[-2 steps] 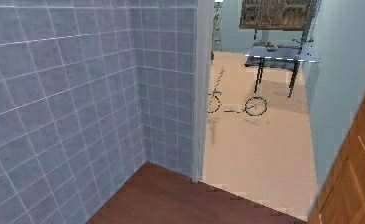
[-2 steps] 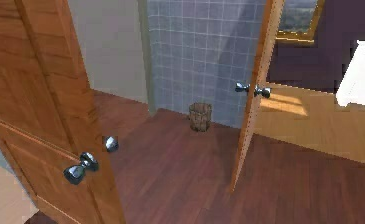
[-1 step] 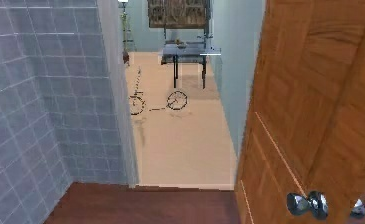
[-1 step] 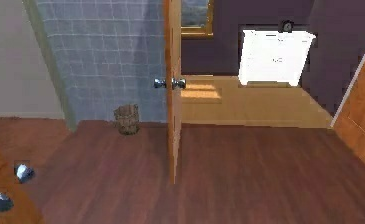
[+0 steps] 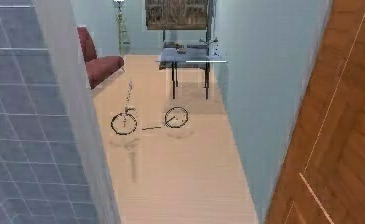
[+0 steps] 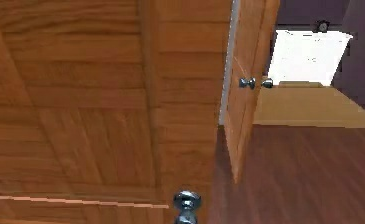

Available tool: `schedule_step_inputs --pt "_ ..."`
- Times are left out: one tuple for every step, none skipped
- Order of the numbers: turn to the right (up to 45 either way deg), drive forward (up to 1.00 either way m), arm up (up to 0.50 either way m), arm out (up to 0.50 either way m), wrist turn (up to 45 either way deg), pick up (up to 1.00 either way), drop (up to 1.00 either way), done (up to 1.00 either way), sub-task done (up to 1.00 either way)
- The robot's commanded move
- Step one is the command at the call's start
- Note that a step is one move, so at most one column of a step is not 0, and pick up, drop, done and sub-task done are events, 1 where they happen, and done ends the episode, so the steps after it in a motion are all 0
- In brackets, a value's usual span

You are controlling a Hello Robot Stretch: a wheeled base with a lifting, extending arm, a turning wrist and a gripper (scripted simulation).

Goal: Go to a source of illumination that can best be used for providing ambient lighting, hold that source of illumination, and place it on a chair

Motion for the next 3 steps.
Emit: schedule_step_inputs --pt "3.0 0.0 0.0 0.0 0.0 0.0 0.0 0.0 0.0" --pt "0.0 0.6 0.0 0.0 0.0 0.0 0.0 0.0 0.0" --pt "-24.0 0.0 0.0 0.0 0.0 0.0 0.0 0.0 0.0"
